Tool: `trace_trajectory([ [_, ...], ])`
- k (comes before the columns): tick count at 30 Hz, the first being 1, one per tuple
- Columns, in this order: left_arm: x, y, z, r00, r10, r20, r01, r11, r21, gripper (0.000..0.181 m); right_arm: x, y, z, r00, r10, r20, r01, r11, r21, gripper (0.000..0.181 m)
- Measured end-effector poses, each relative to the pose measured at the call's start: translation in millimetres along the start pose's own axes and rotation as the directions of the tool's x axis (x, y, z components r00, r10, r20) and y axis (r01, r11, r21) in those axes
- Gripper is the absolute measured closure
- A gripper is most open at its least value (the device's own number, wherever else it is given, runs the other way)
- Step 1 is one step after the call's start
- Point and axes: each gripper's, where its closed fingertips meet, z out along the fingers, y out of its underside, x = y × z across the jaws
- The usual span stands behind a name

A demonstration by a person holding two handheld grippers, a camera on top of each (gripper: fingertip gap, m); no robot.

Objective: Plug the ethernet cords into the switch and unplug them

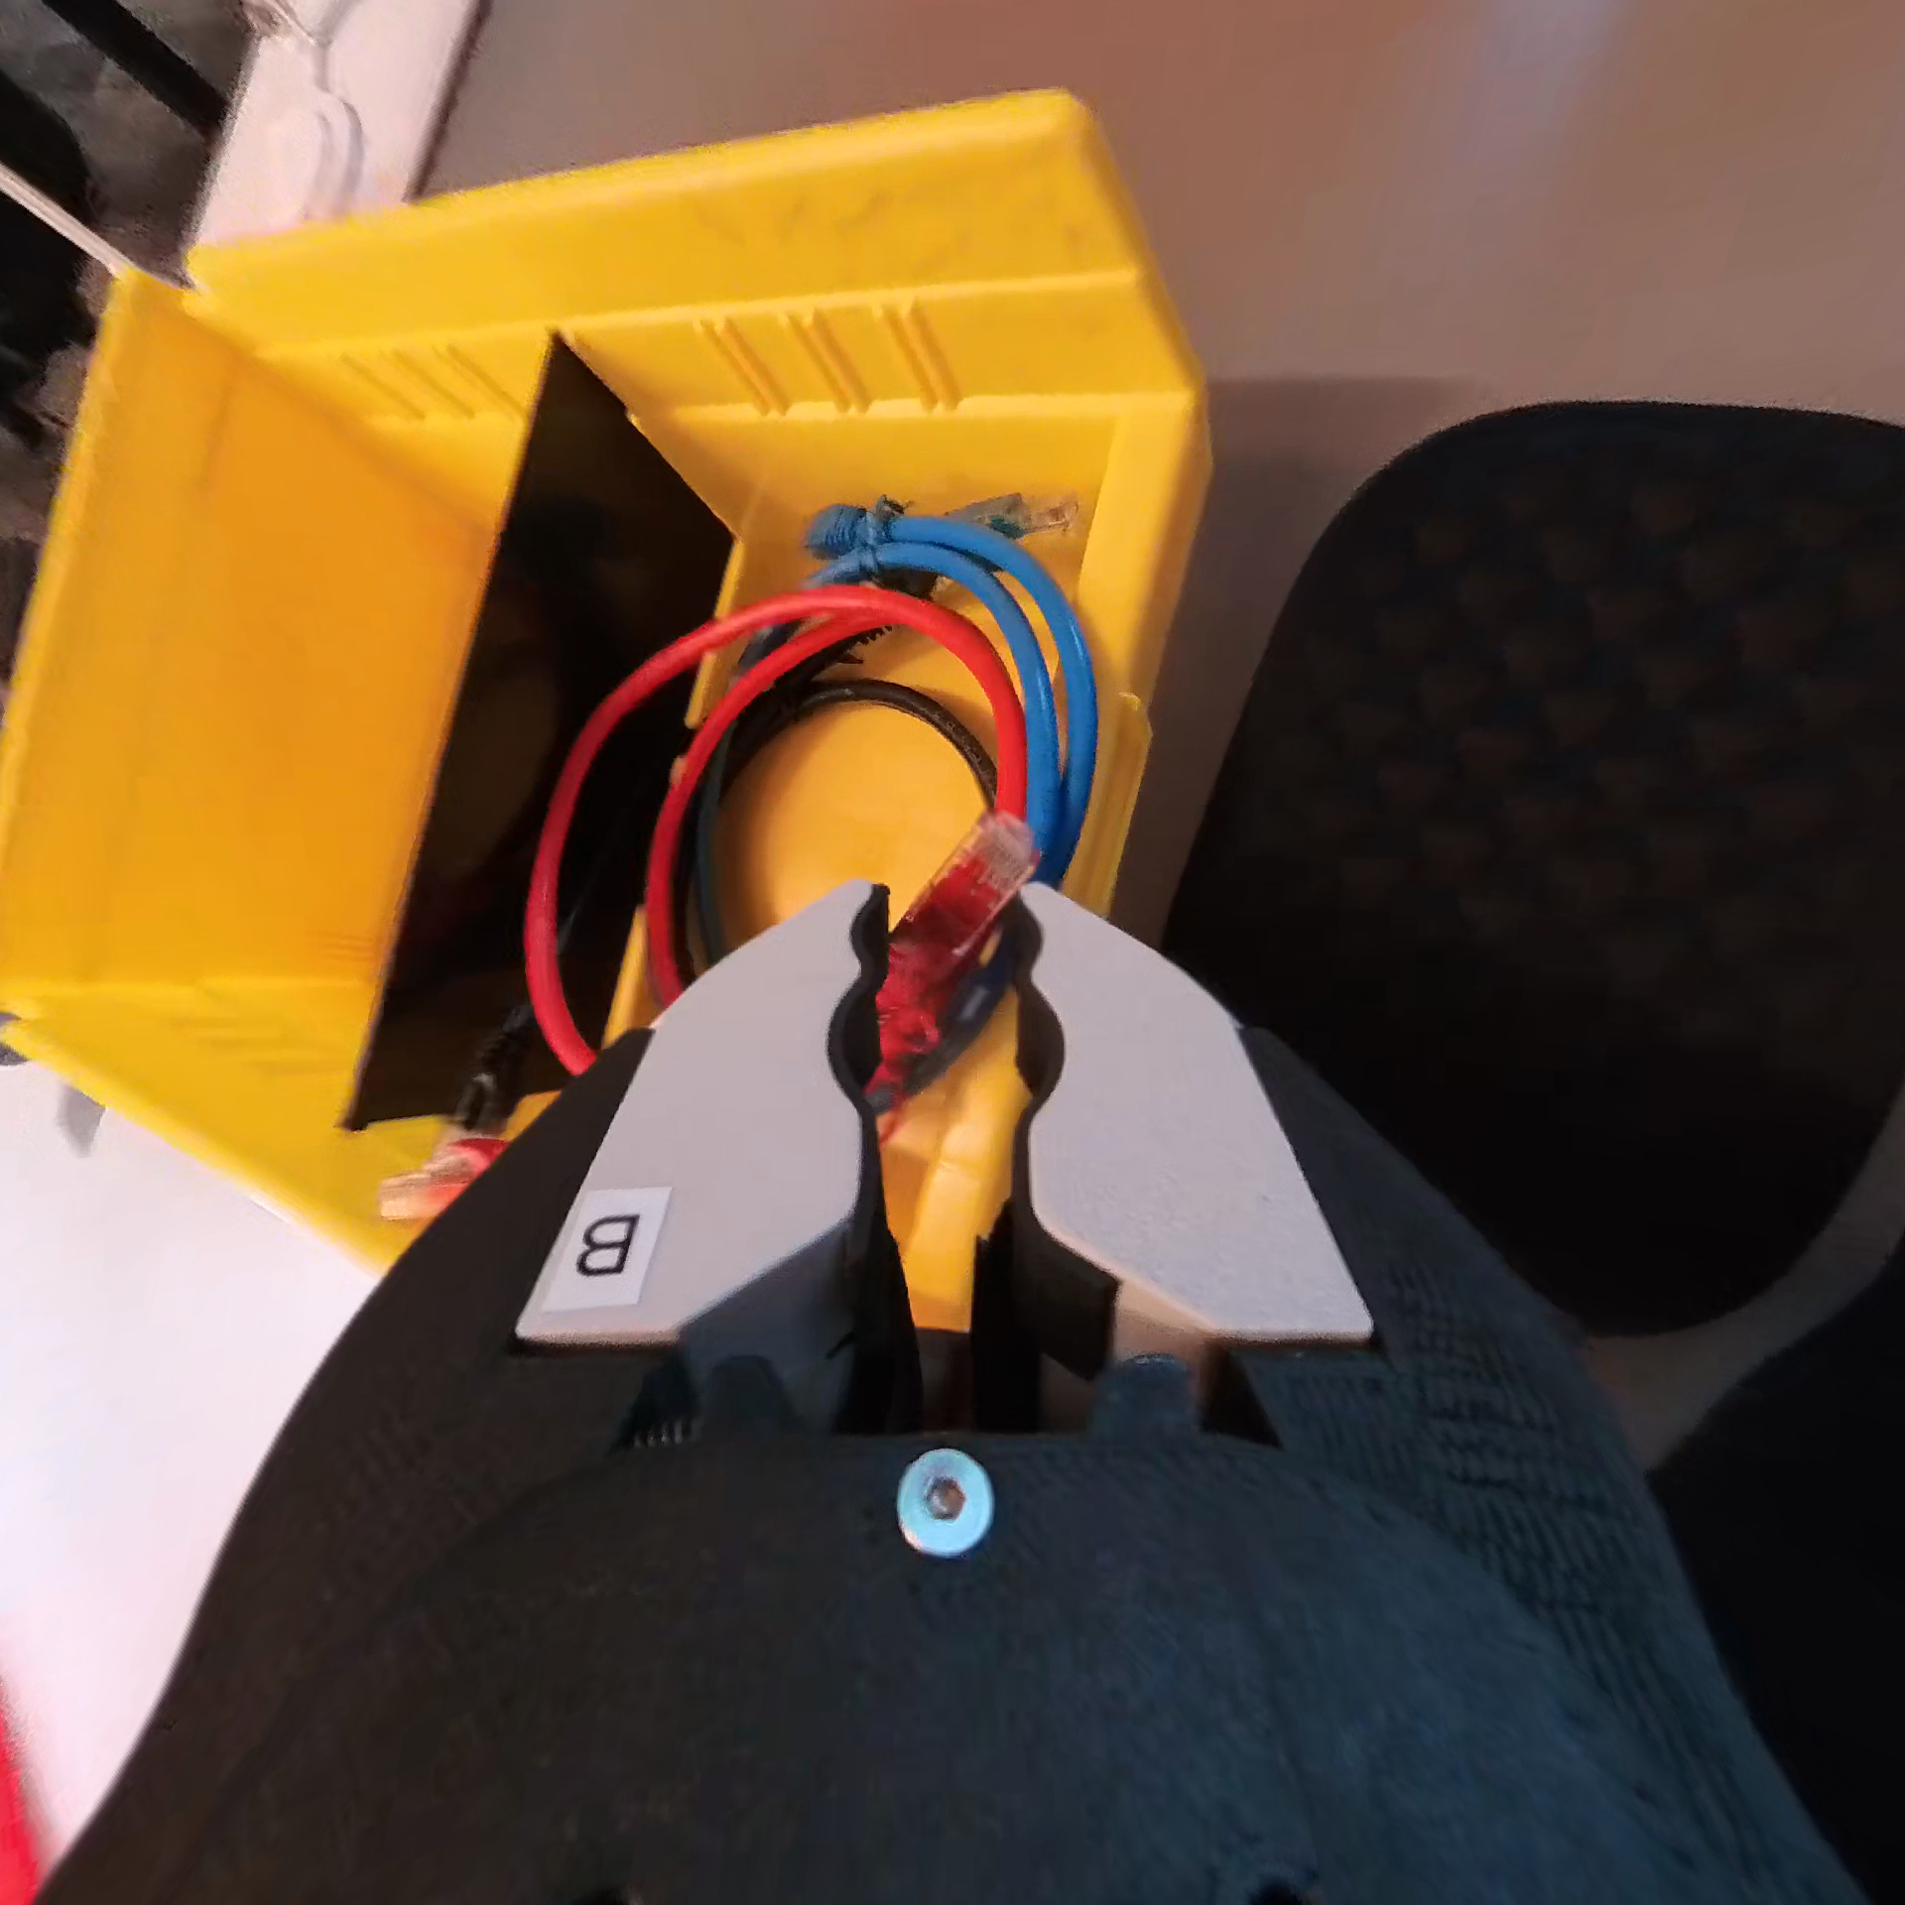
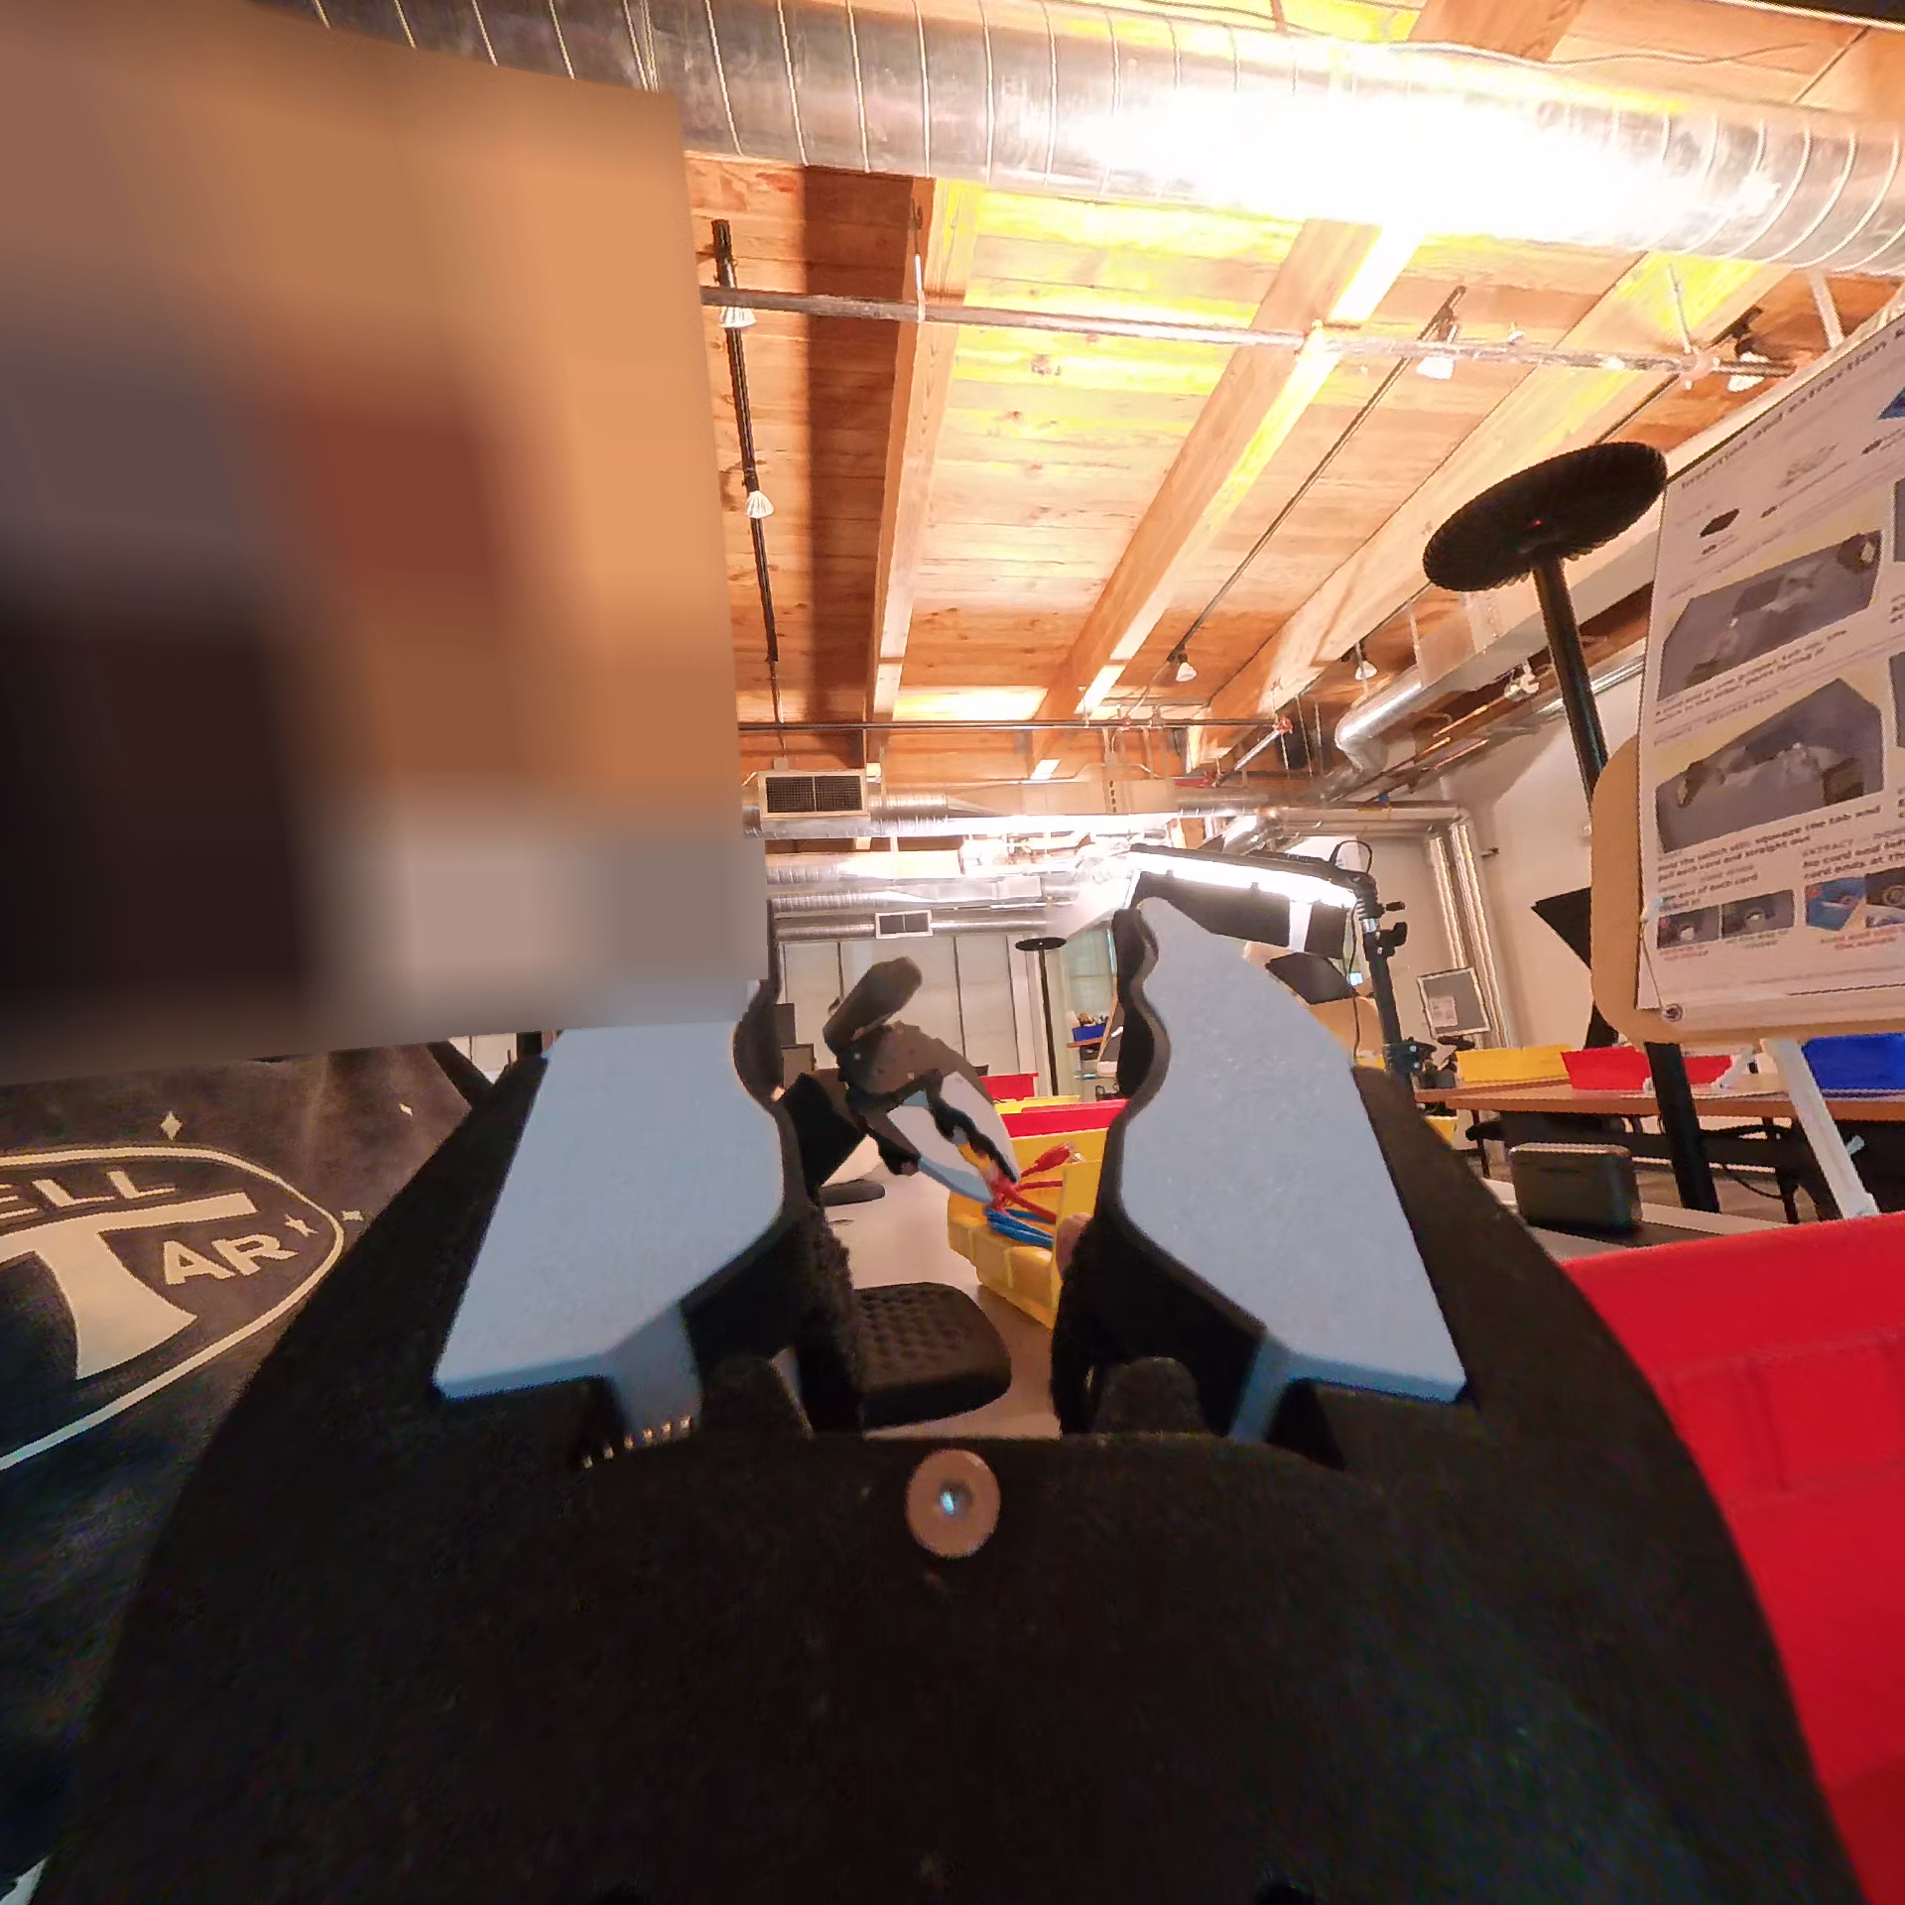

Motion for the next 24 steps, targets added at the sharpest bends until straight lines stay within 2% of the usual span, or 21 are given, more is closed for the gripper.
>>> trace_trajectory([
  [3, -14.5, -14.8, -9.1, 0.993, 0.043, 0.107, -0.051, 0.996, 0.079, 0.166, 0.1, 3.2, 0.5, 1.000, 0.006, 0.000, -0.006, 1.000, -0.021, 0.120],
  [5, -25.0, -27.9, -19.2, 0.979, 0.062, 0.194, -0.092, 0.985, 0.149, 0.167, -0.6, 10.6, 1.1, 1.000, 0.023, 0.005, -0.022, 0.996, -0.084, 0.121],
  [6, -30.7, -35.9, -25.0, 0.968, 0.068, 0.243, -0.116, 0.975, 0.190, 0.167, -1.3, 15.1, 2.0, 1.000, 0.027, 0.007, -0.026, 0.992, -0.124, 0.116],
  [11, -55.9, -76.5, -61.8, 0.890, -0.006, 0.456, -0.200, 0.893, 0.402, 0.167, -4.2, 44.3, 9.1, 1.000, -0.019, 0.000, 0.018, 0.941, -0.339, 0.063],
  [13, -61.8, -92.1, -79.6, 0.863, -0.071, 0.501, -0.222, 0.837, 0.501, 0.168, -0.5, 50.3, 9.7, 0.995, -0.099, -0.018, 0.086, 0.927, -0.365, 0.061],
  [15, -64.9, -107.4, -100.0, 0.842, -0.150, 0.518, -0.239, 0.757, 0.608, 0.168, 0.3, 49.4, 9.3, 0.983, -0.183, -0.014, 0.168, 0.924, -0.344, 0.071],
  [16, -64.5, -114.6, -110.1, 0.841, -0.191, 0.506, -0.239, 0.708, 0.665, 0.169, 2.2, 46.9, 8.2, 0.972, -0.235, -0.023, 0.216, 0.923, -0.318, 0.089],
  [17, -63.7, -121.5, -120.2, 0.844, -0.232, 0.484, -0.234, 0.652, 0.721, 0.169, 4.7, 43.1, 6.3, 0.956, -0.291, -0.039, 0.268, 0.919, -0.290, 0.118],
  [18, -62.1, -128.4, -130.0, 0.851, -0.269, 0.452, -0.225, 0.590, 0.775, 0.169, 6.3, 40.1, 3.4, 0.938, -0.343, -0.044, 0.318, 0.905, -0.283, 0.156],
  [19, -60.0, -134.9, -138.9, 0.861, -0.303, 0.408, -0.208, 0.523, 0.826, 0.169, 7.8, 38.7, 0.8, 0.930, -0.365, -0.050, 0.335, 0.893, -0.301, 0.180],
  [22, -54.0, -150.2, -158.7, 0.900, -0.361, 0.245, -0.126, 0.323, 0.938, 0.169, 10.3, 41.1, -2.8, 0.948, -0.312, -0.055, 0.275, 0.897, -0.345, 0.179],
  [23, -51.5, -154.3, -162.6, 0.912, -0.364, 0.189, -0.093, 0.266, 0.960, 0.169, 10.3, 39.6, -2.1, 0.952, -0.301, -0.061, 0.265, 0.905, -0.333, 0.170],
  [24, -49.6, -158.0, -165.4, 0.922, -0.363, 0.137, -0.060, 0.215, 0.975, 0.169, 9.2, 36.4, -0.8, 0.951, -0.303, -0.064, 0.269, 0.911, -0.313, 0.152],
])
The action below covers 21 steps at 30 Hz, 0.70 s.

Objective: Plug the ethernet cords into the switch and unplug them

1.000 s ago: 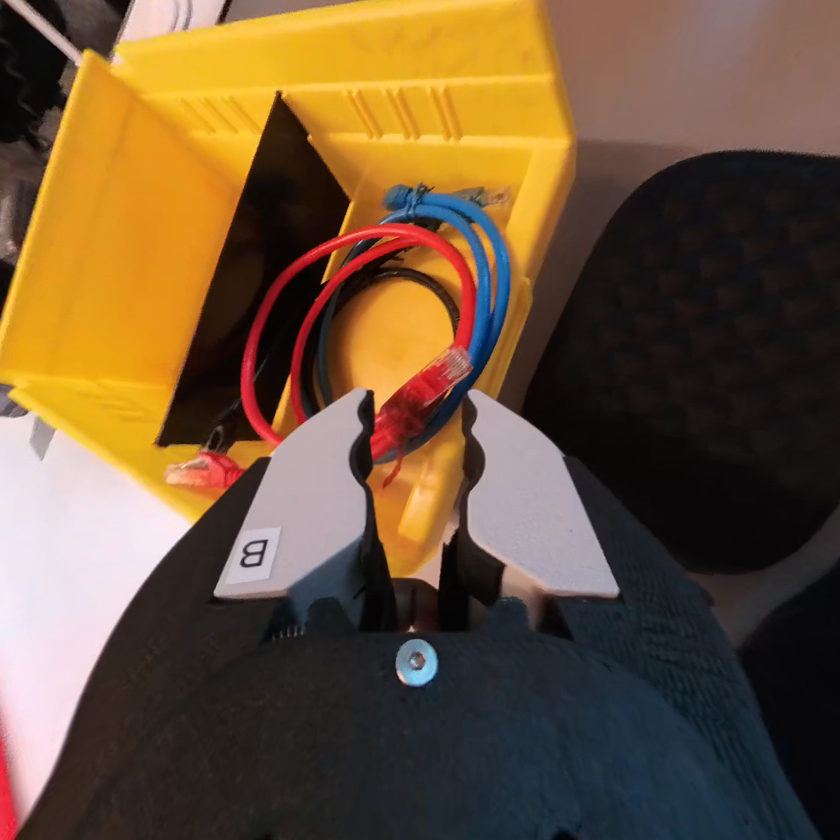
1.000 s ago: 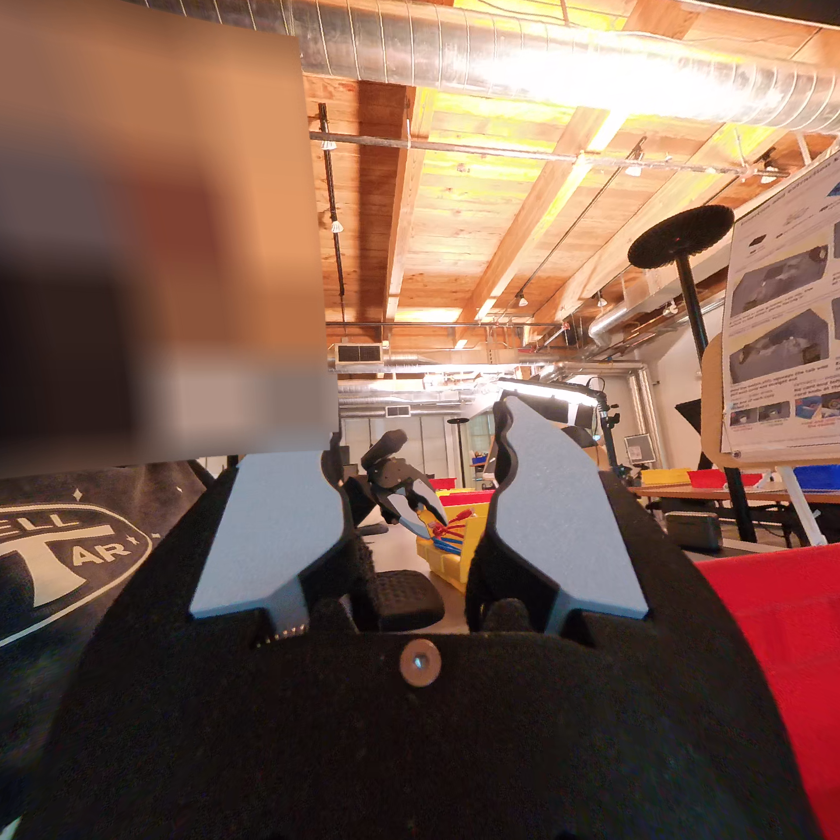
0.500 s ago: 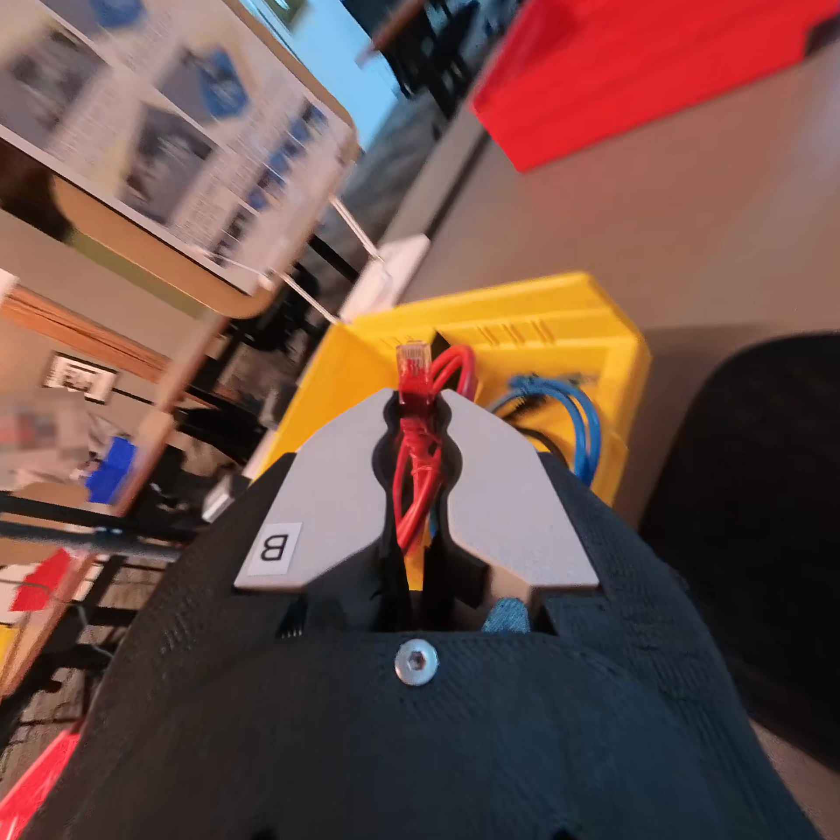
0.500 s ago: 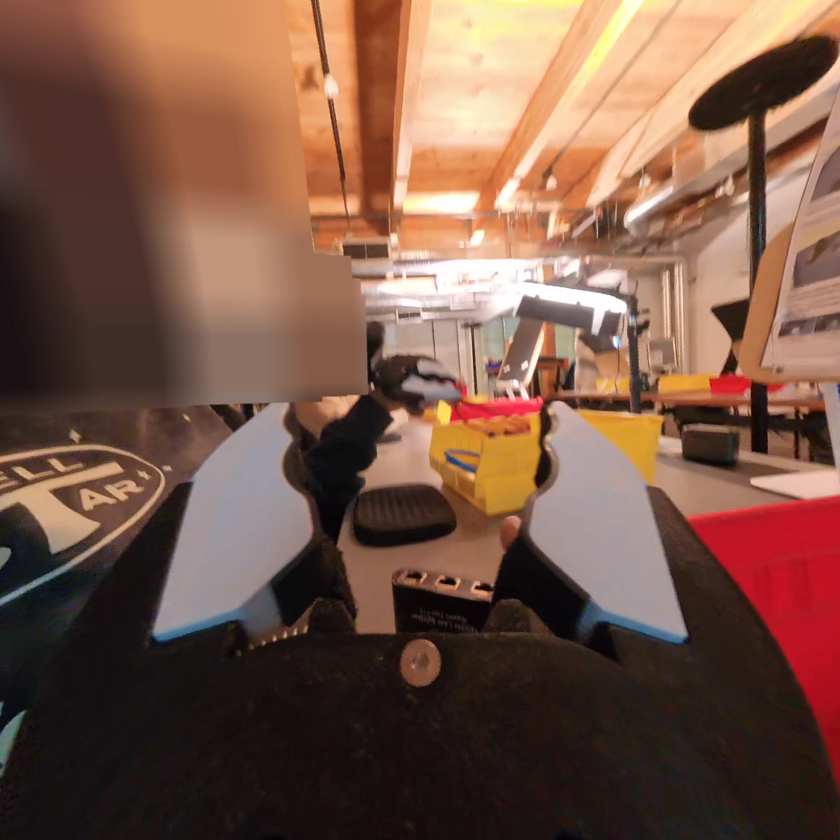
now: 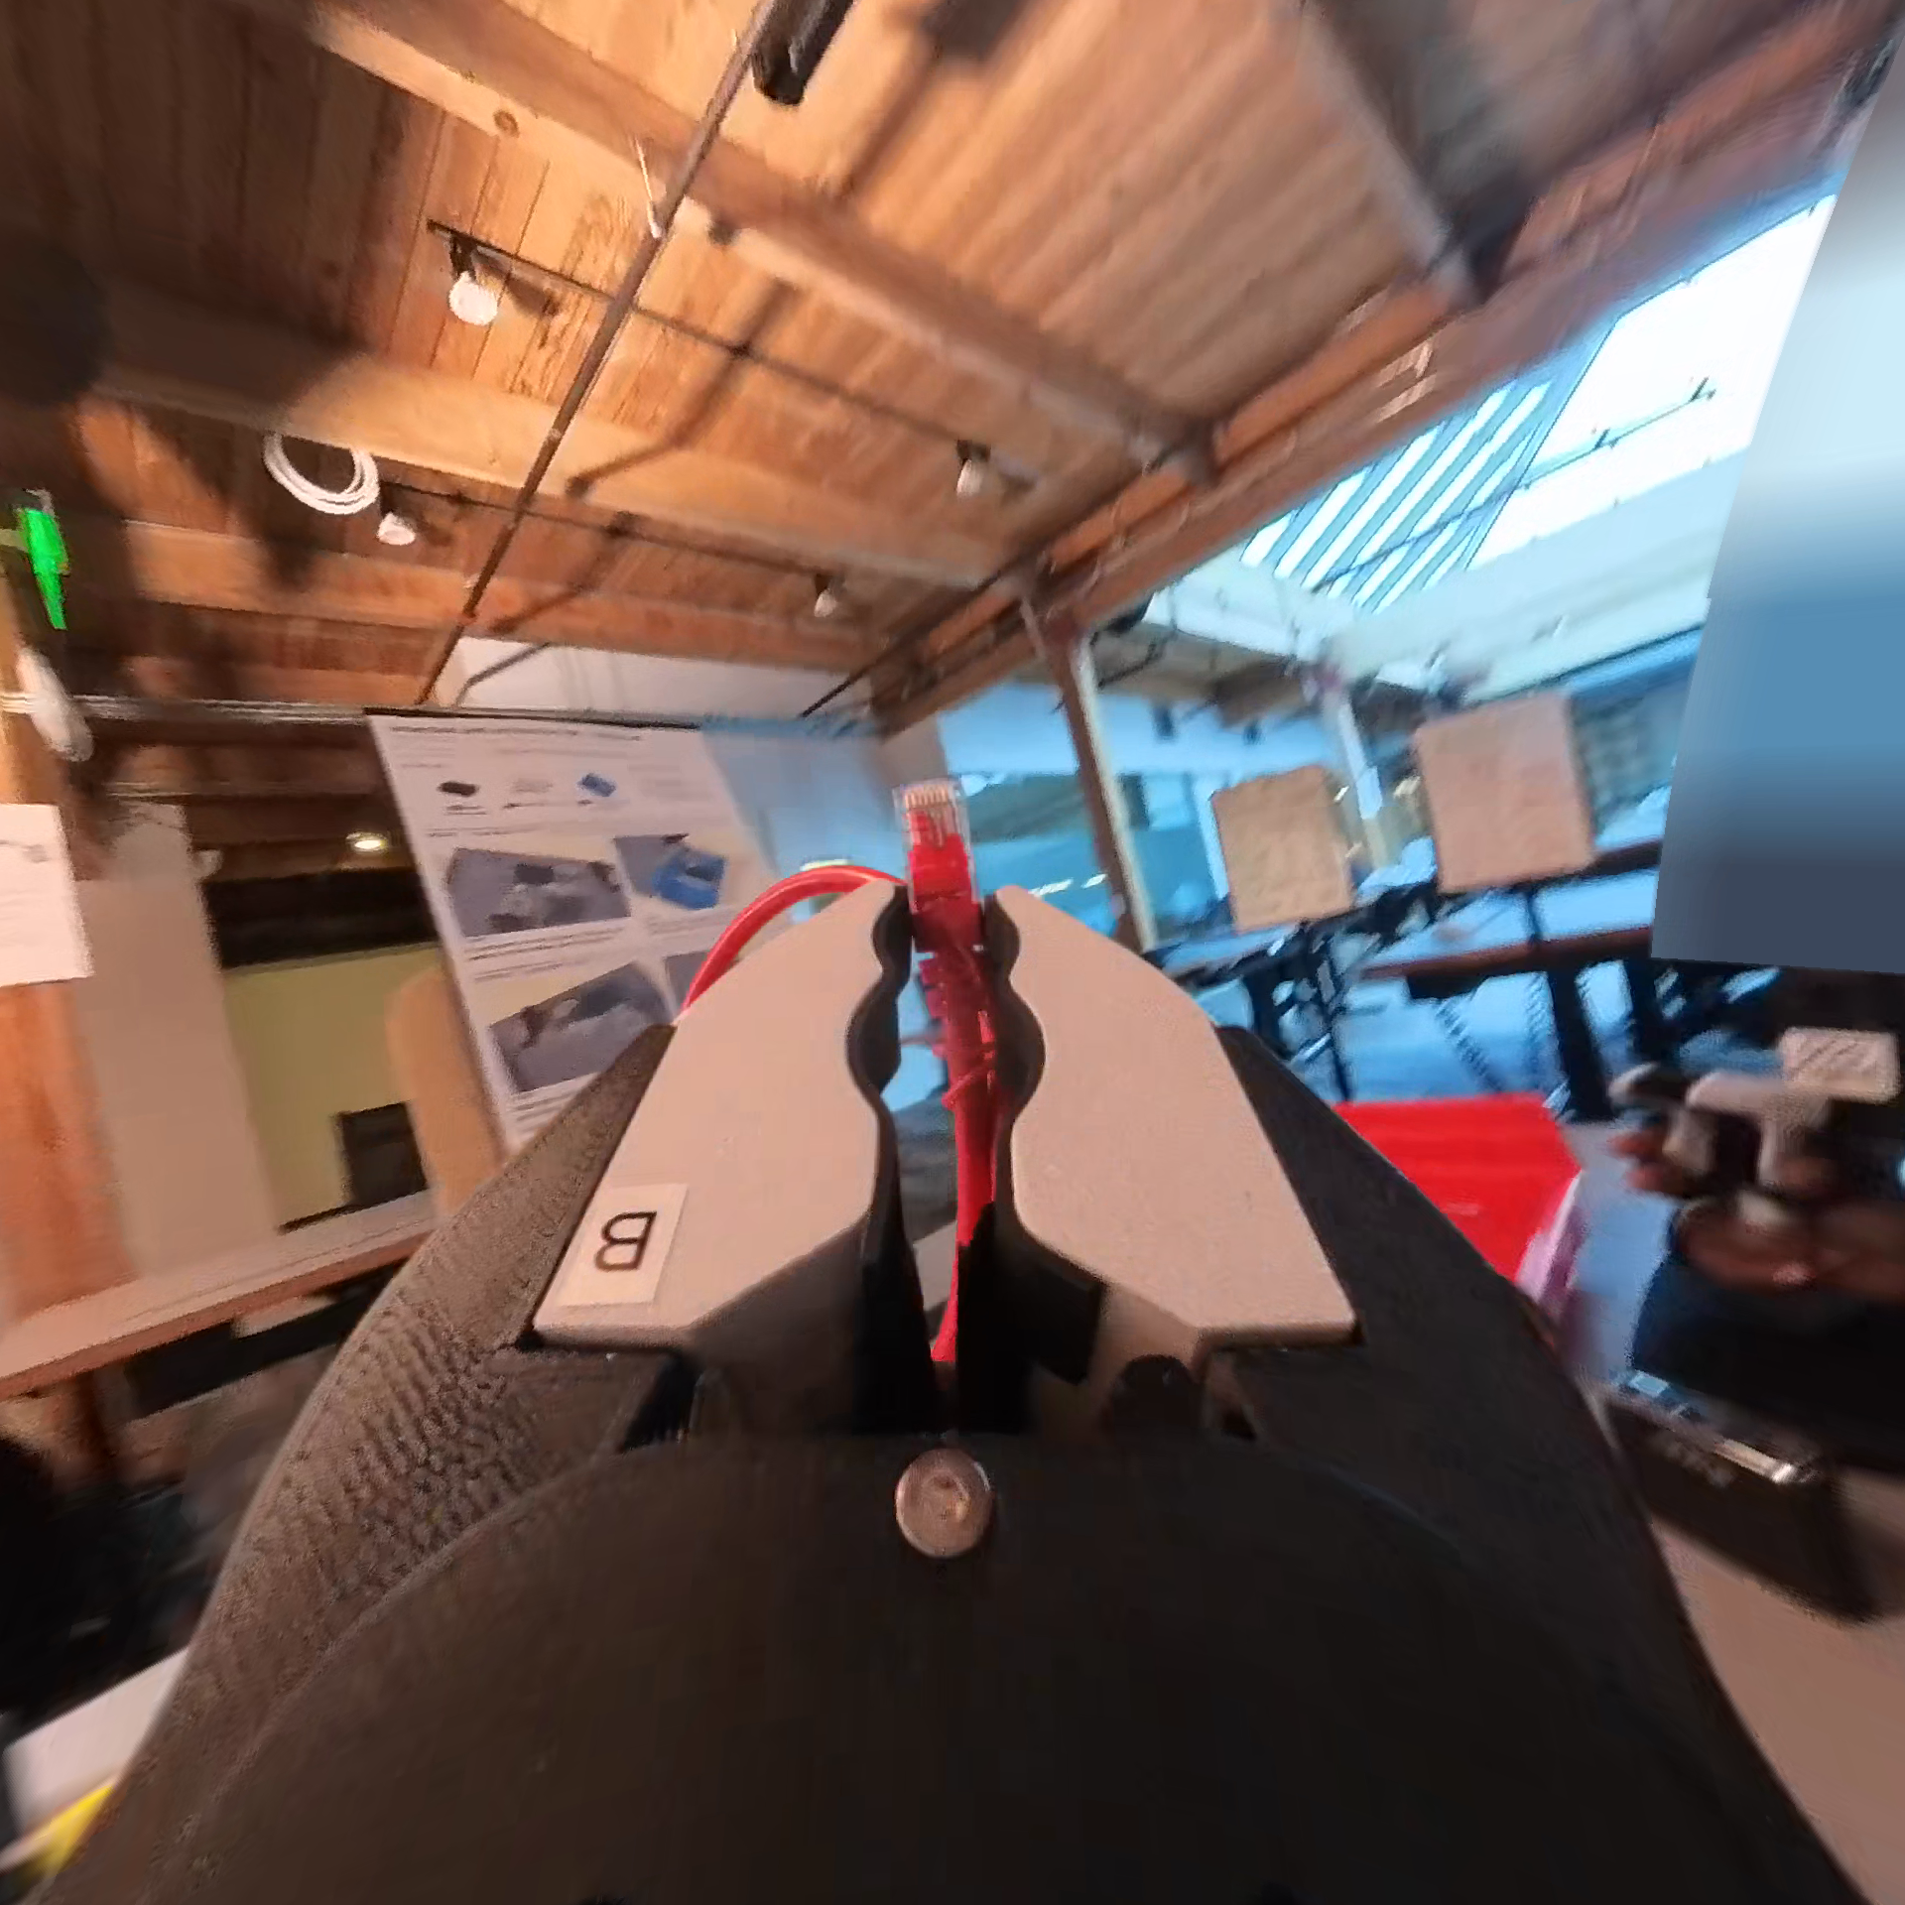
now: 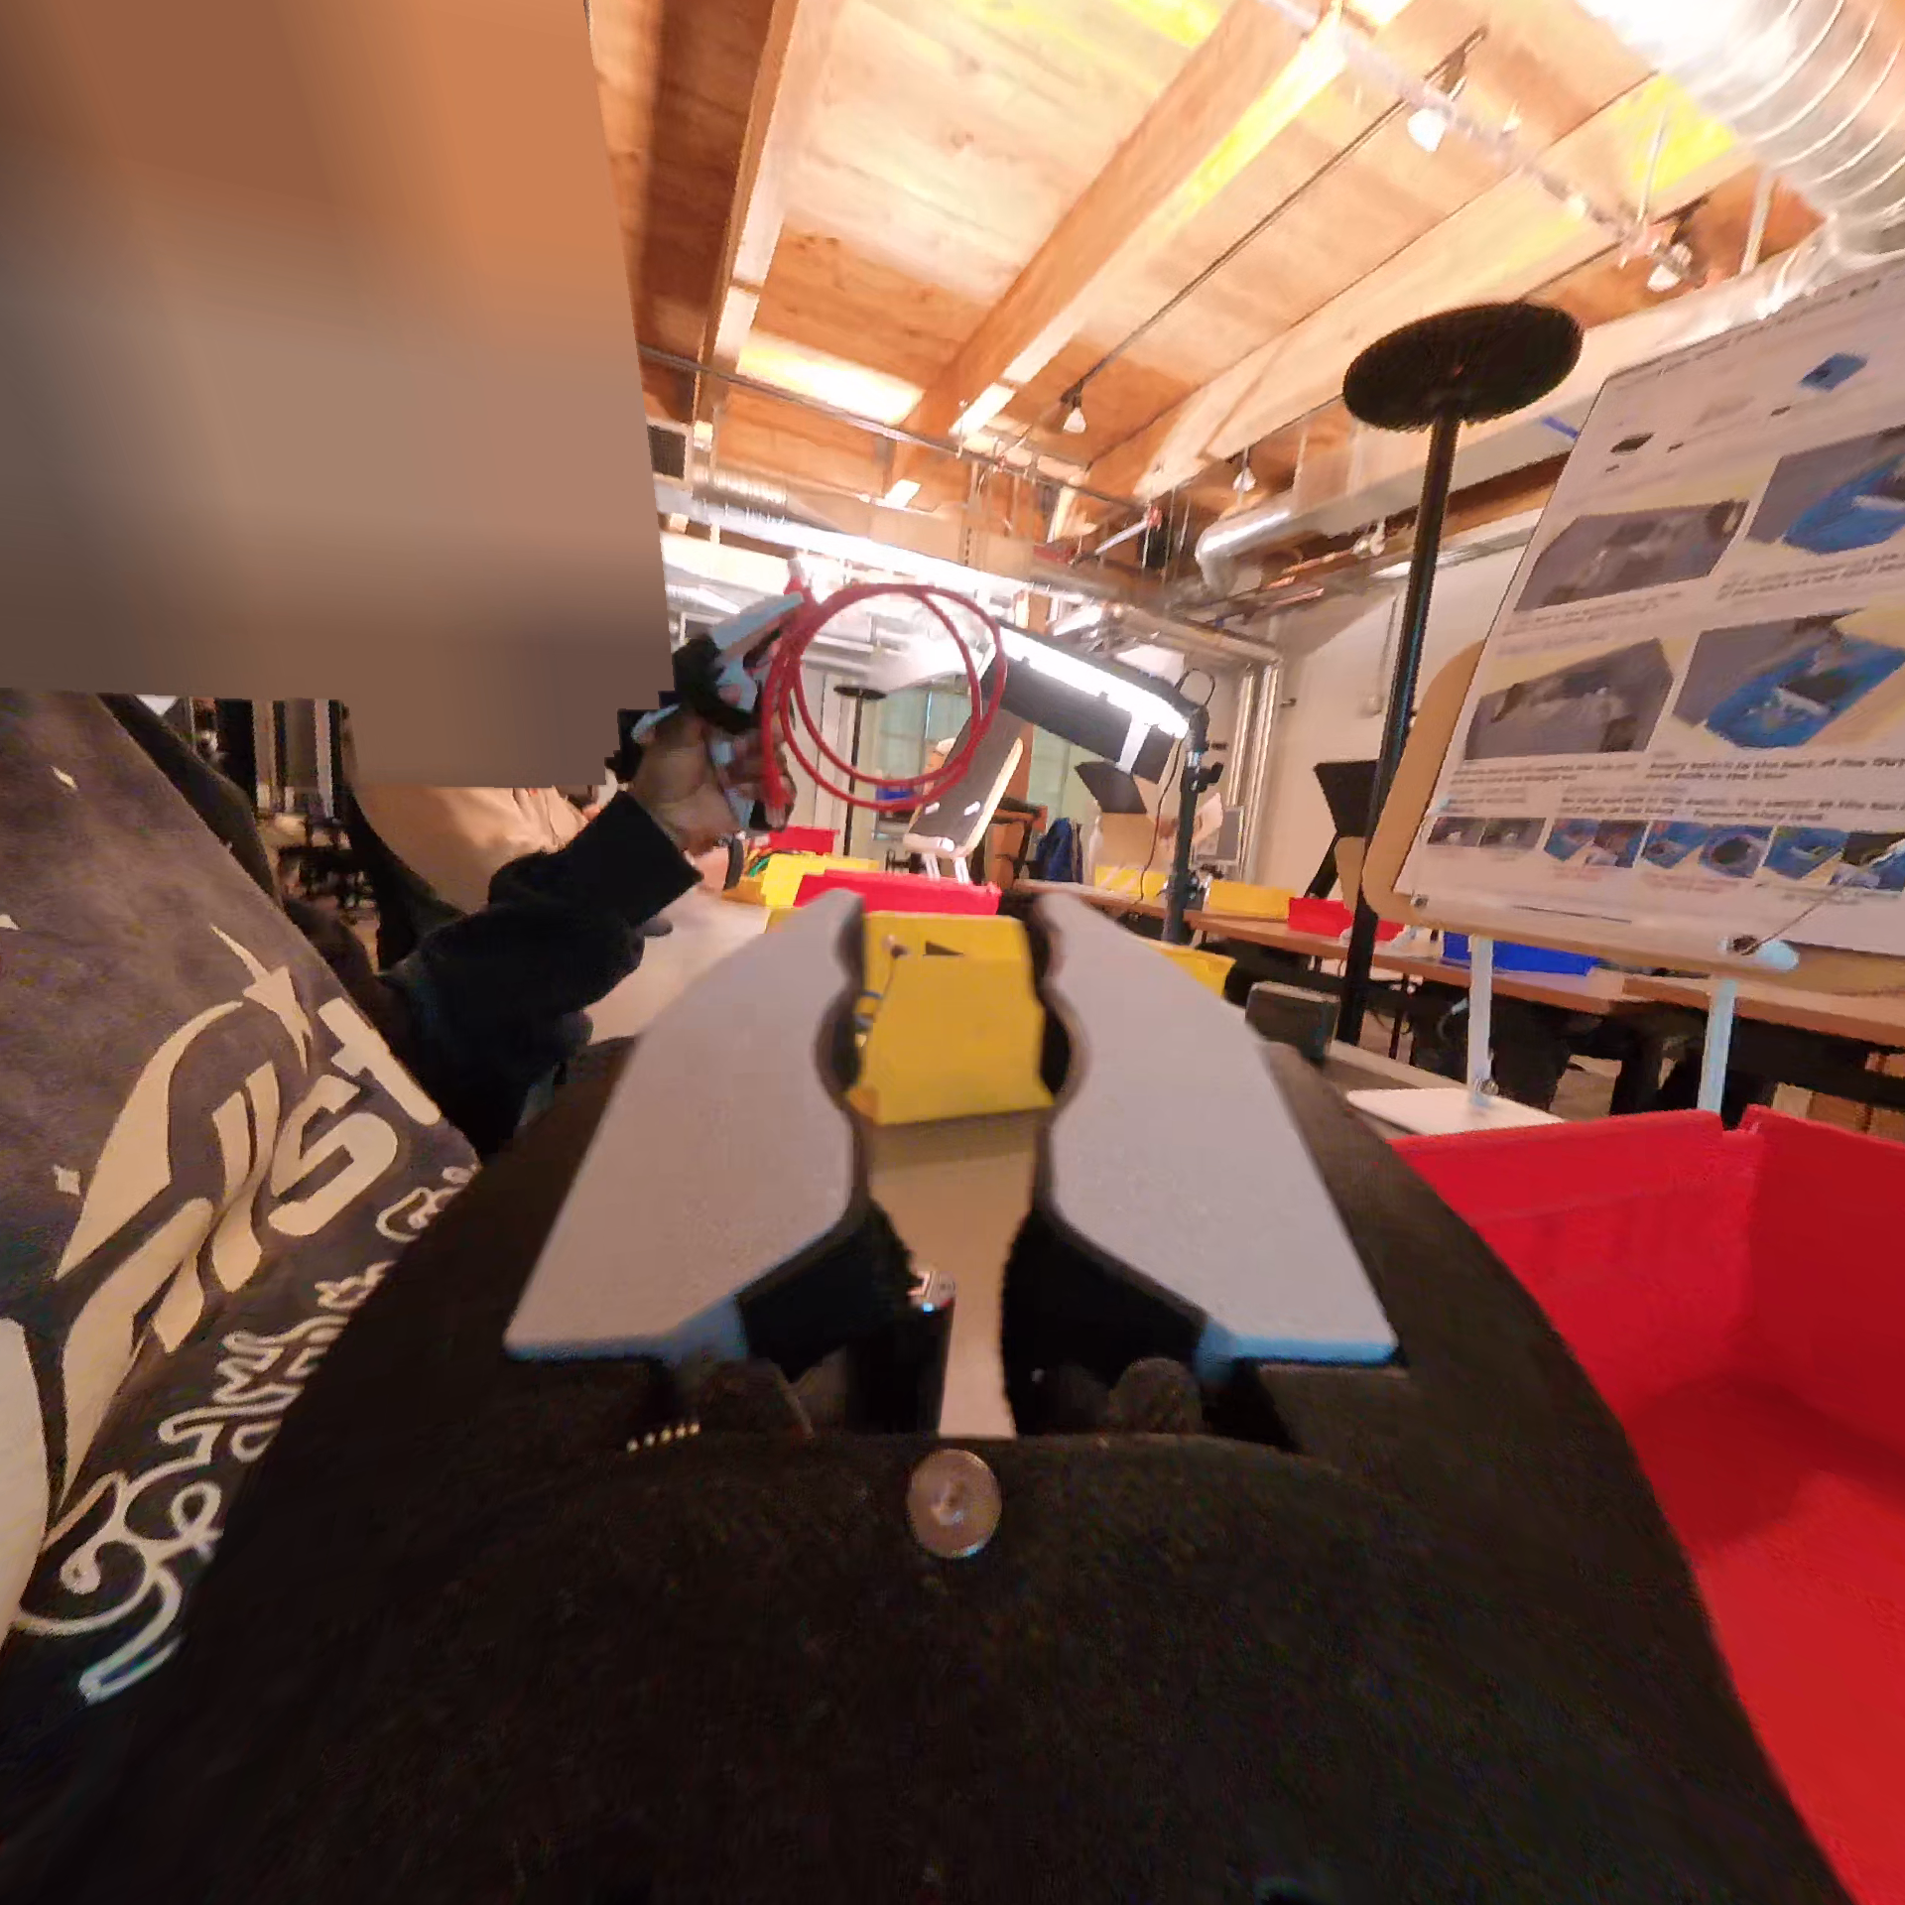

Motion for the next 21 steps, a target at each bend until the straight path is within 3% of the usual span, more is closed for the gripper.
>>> trace_trajectory([
  [1, 2.1, -3.1, 2.1, 0.999, -0.044, -0.010, 0.044, 0.999, 0.031, 0.169, 0.6, -3.7, 0.0, 1.000, -0.002, -0.012, 0.002, 1.000, 0.021, 0.135],
  [3, 5.8, -8.3, 6.7, 0.993, -0.116, -0.023, 0.117, 0.989, 0.087, 0.168, 1.4, -3.8, 0.0, 1.000, 0.015, -0.019, -0.015, 1.000, 0.017, 0.129],
  [5, 9.5, -11.7, 12.3, 0.982, -0.186, -0.031, 0.189, 0.973, 0.136, 0.169, -6.3, -0.5, -0.7, 0.999, 0.003, 0.036, -0.003, 1.000, -0.008, 0.174],
  [7, 12.4, -13.5, 18.3, 0.965, -0.260, -0.029, 0.261, 0.948, 0.185, 0.169, -7.0, 1.8, 0.1, 0.999, -0.035, 0.028, 0.036, 0.999, -0.016, 0.177],
  [10, 20.9, -11.7, 28.1, 0.920, -0.387, -0.060, 0.389, 0.888, 0.245, 0.170, -2.7, 9.6, 4.7, 0.997, -0.079, -0.014, 0.078, 0.996, -0.052, 0.151],
  [11, 25.8, -11.1, 31.2, 0.900, -0.427, -0.087, 0.434, 0.861, 0.264, 0.170, -3.3, 14.1, 7.2, 0.995, -0.103, -0.017, 0.102, 0.992, -0.078, 0.151],
  [13, 35.5, -10.6, 36.0, 0.853, -0.501, -0.146, 0.520, 0.795, 0.312, 0.170, -11.9, 24.1, 13.8, 0.991, -0.134, 0.025, 0.136, 0.978, -0.156, 0.178],
  [16, 49.9, -4.9, 44.0, 0.767, -0.602, -0.223, 0.640, 0.689, 0.341, 0.171, -27.8, 25.9, 37.7, 0.995, -0.078, 0.055, 0.086, 0.982, -0.169, 0.175],
  [21, 70.4, 0.8, 49.9, 0.650, -0.688, -0.323, 0.755, 0.536, 0.378, 0.169, -73.2, 25.0, 103.5, 0.972, 0.154, 0.179, -0.138, 0.986, -0.097, 0.153],
])
